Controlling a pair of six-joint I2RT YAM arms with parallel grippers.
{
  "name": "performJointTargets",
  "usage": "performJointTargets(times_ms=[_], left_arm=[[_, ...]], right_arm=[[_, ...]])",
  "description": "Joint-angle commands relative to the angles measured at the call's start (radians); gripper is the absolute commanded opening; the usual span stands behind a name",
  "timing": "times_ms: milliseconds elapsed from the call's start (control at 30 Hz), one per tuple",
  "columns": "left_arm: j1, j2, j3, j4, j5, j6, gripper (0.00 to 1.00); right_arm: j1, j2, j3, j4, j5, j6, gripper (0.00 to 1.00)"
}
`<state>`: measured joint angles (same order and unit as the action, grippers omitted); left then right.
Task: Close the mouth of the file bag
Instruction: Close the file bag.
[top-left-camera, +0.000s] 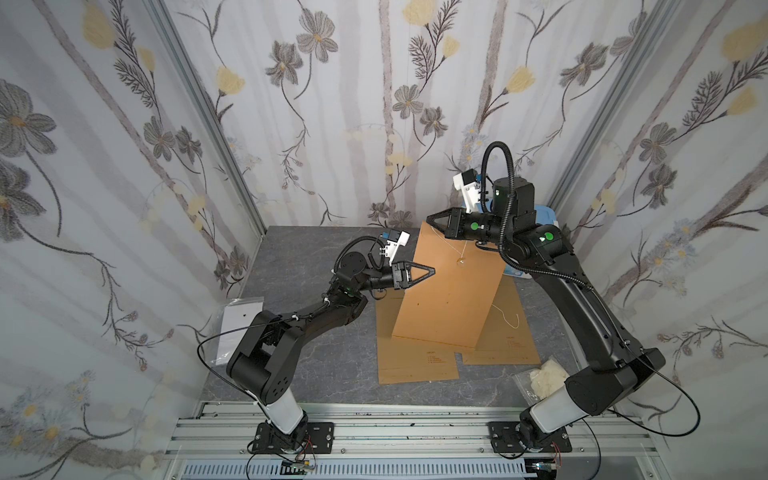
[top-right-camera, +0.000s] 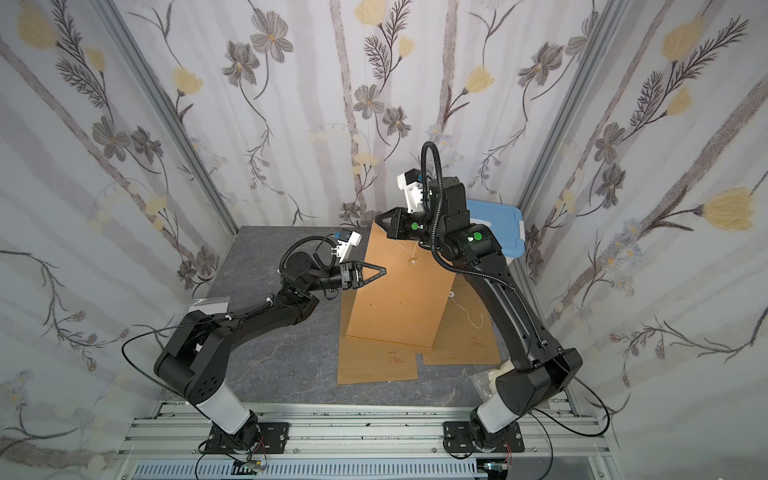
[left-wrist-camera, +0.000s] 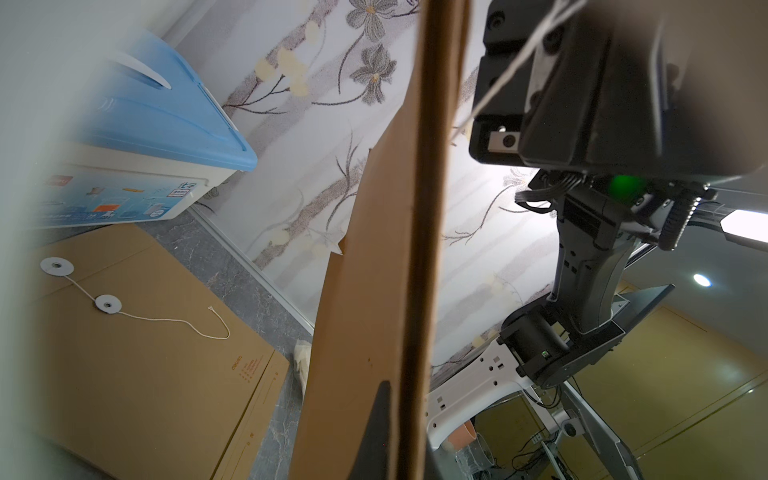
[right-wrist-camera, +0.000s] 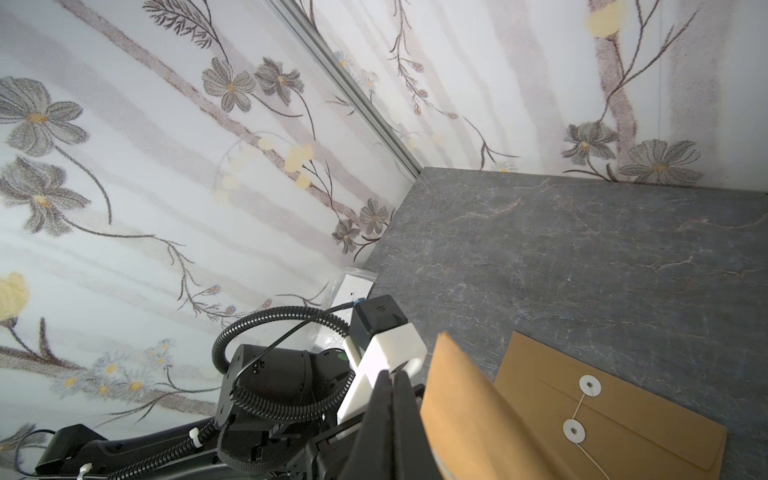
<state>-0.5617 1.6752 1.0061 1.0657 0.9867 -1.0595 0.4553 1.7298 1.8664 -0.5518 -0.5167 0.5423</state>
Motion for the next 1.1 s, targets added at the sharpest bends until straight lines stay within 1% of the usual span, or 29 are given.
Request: performJointTargets(times_ms=[0,133,267,400,433,500,567,633,767,867,933,1067], left_arm=[[0.001,0.009,0.017,0.095,-0.019,-0.041,0.0],[0.002,0.042,0.029,0.17,-0.026,-0.109,0.0],[0.003,0.067,0.034,0.224,-0.032,-0.148,0.0],[0.005,0.051,0.024,0.181,-0.036,-0.116,0.0],[0.004,0.043,0.021,0.152,-0.038,-0.093,0.0],[0.003,0.024,0.01,0.094,-0.045,-0.048,0.0],[0.004,0.007,0.005,0.053,-0.052,-0.009,0.0],[0.002,-0.004,0.01,-0.006,-0.053,0.02,0.0],[0.002,-0.011,0.012,-0.041,-0.061,0.042,0.0],[-0.003,-0.006,0.012,-0.042,-0.063,0.044,0.0],[-0.003,-0.007,0.008,-0.032,-0.063,0.043,0.0],[-0.004,-0.014,0.004,-0.036,-0.065,0.046,0.0]], right_arm=[[0.027,0.0,-0.016,0.043,0.048,-0.011,0.0],[0.054,-0.004,-0.053,0.102,0.049,0.021,0.0],[0.084,0.003,-0.08,0.128,0.069,0.014,0.0],[0.069,-0.034,-0.114,0.145,0.064,-0.001,0.0],[0.062,-0.048,-0.108,0.123,0.076,-0.019,0.0],[0.056,-0.059,-0.06,0.016,0.12,-0.089,0.01],[0.054,-0.074,-0.032,-0.065,0.188,-0.154,0.19],[0.054,-0.096,-0.041,-0.084,0.236,-0.186,0.32],[0.069,-0.11,-0.044,-0.114,0.329,-0.229,0.47],[0.1,-0.099,-0.027,-0.145,0.417,-0.266,0.53],[0.121,-0.086,-0.003,-0.181,0.479,-0.295,0.53],[0.133,-0.074,0.008,-0.23,0.501,-0.33,0.52]])
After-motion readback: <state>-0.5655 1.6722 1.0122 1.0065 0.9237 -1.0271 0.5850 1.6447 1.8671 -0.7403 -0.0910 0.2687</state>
